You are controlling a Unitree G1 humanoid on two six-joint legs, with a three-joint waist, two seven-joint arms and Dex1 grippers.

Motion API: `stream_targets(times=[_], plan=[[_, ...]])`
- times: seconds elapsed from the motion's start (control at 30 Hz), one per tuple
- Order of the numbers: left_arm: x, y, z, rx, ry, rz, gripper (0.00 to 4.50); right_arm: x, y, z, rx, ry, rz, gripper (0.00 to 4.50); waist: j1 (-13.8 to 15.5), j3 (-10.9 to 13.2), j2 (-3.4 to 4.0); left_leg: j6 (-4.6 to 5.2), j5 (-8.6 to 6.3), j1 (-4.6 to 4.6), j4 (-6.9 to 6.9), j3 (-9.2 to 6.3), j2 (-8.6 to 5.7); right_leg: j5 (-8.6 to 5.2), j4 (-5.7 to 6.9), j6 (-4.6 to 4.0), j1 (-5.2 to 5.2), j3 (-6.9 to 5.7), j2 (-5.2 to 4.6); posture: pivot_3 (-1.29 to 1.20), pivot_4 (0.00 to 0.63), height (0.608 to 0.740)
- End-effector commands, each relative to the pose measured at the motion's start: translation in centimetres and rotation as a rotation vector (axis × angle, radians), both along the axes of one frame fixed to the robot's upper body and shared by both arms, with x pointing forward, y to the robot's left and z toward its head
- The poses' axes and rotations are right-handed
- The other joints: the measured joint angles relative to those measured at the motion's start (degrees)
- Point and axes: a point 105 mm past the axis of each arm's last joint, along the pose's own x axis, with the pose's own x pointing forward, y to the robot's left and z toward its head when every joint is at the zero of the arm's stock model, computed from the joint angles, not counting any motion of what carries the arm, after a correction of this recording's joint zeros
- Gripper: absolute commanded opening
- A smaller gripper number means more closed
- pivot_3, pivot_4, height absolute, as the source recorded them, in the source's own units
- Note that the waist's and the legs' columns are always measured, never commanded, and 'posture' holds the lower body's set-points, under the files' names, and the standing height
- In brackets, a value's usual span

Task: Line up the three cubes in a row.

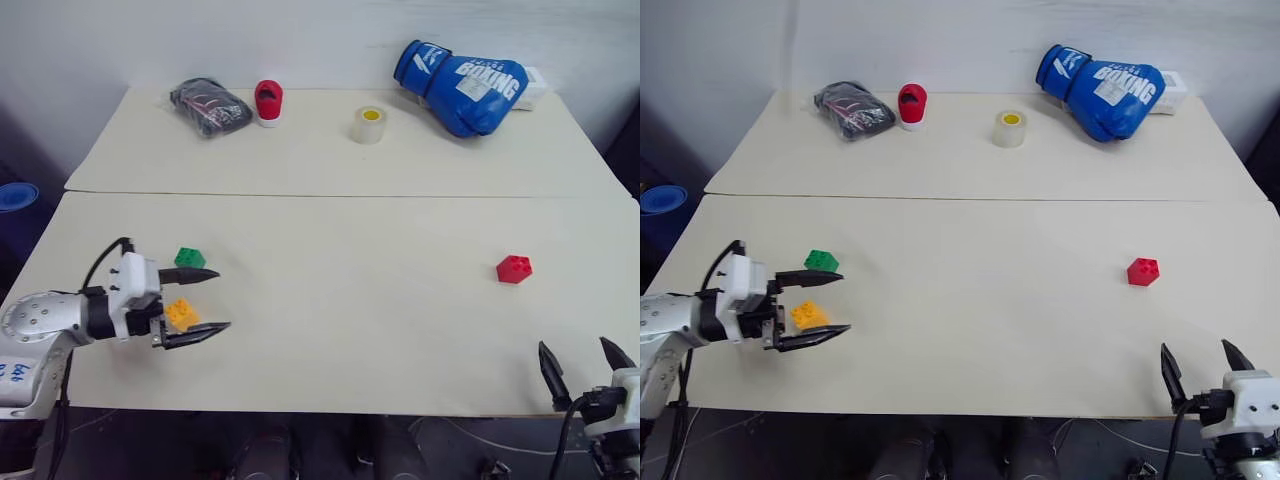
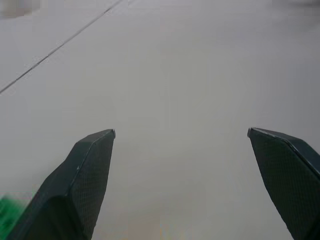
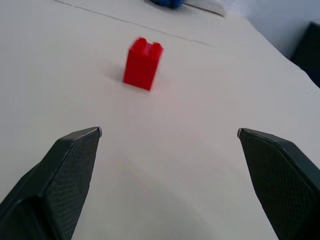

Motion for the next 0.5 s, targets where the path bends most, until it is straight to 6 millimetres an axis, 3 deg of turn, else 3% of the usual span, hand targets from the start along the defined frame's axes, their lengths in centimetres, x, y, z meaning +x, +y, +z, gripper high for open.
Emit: stream_targets(times=[0.03,0.13,0.23,0.4,0.5], plan=[[0.0,-2.3,0.2,0.002,-0.001,-0.126,4.48,1.8,0.4,2.5,0.046,-0.119,-0.031,4.5,-1.0,0.0,0.07,0.02,0.0,0.05,-0.02,0.13,0.0,0.0,0.06,0.0,-0.03,0.15,0.01,0.0,0.15,0.74],[-0.1,-2.9,0.2,-0.008,0.064,-0.181,4.48,4.8,1.3,5.1,0.103,-0.186,-0.005,4.5,-1.5,0.0,0.1,0.09,0.05,0.13,0.02,0.24,0.0,0.0,0.15,0.01,-0.03,0.32,0.02,0.0,0.15,0.74],[0.1,-3.5,0.2,0.011,0.041,-0.213,4.48,7.1,2.4,6.1,0.135,-0.178,0.028,4.5,-1.48,0.0,0.11,0.03,0.03,0.23,0.0,0.27,0.03,-0.04,0.26,-0.05,-0.08,0.38,0.08,0.0,0.15,0.74],[0.4,-4.4,0.2,-0.004,0.001,-0.218,4.48,11.1,2.3,5.1,0.139,-0.071,0.01,4.5,-0.78,0.0,0.1,0.06,0.17,-0.08,0.08,0.27,0.05,-0.04,0.38,-0.03,-0.24,0.36,0.25,0.0,0.15,0.74],[0.4,-4.7,0.3,-0.024,0.007,-0.213,4.48,12.4,1.9,4.5,0.139,-0.035,0.005,4.5,-0.63,-0.01,0.1,0.16,0.21,-0.09,0.09,0.3,0.0,0.0,0.33,0.04,-0.24,0.4,0.19,0.0,0.15,0.74]])
